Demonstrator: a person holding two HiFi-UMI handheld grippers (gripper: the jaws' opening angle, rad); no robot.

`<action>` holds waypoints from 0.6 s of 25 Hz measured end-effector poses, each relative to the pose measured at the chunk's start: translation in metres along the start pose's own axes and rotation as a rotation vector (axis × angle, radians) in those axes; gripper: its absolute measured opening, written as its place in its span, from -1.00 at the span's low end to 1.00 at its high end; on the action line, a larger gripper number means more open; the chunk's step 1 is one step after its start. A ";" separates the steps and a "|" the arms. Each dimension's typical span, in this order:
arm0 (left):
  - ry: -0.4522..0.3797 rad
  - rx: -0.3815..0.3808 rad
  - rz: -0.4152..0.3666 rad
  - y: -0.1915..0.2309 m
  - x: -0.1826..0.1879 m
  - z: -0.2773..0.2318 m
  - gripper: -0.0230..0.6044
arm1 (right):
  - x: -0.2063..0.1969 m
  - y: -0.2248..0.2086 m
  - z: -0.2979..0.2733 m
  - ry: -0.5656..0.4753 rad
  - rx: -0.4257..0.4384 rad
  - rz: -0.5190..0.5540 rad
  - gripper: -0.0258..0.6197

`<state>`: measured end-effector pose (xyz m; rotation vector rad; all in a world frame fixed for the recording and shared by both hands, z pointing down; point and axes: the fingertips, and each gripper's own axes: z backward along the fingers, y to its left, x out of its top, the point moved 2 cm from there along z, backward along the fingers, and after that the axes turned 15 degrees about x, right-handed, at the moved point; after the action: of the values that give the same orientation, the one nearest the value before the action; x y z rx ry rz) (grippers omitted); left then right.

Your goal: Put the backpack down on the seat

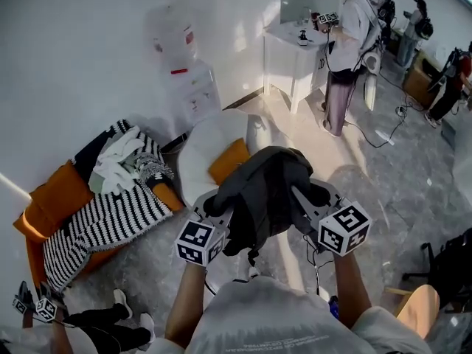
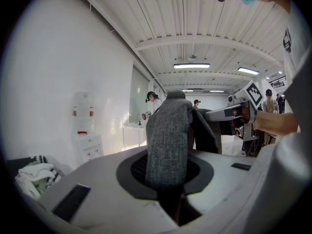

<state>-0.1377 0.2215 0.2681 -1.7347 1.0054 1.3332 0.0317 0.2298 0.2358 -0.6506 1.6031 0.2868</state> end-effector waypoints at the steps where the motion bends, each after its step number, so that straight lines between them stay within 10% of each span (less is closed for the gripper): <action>1: -0.002 -0.003 -0.003 0.004 0.000 -0.006 -0.68 | 0.000 -0.004 -0.004 0.001 -0.005 -0.004 -0.79; 15: -0.009 -0.057 -0.018 0.028 0.009 -0.064 -0.68 | 0.011 -0.049 -0.031 0.011 -0.055 -0.016 -0.79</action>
<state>-0.1352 0.1512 0.2707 -1.7743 0.9525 1.3692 0.0337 0.1708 0.2394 -0.7079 1.6041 0.3175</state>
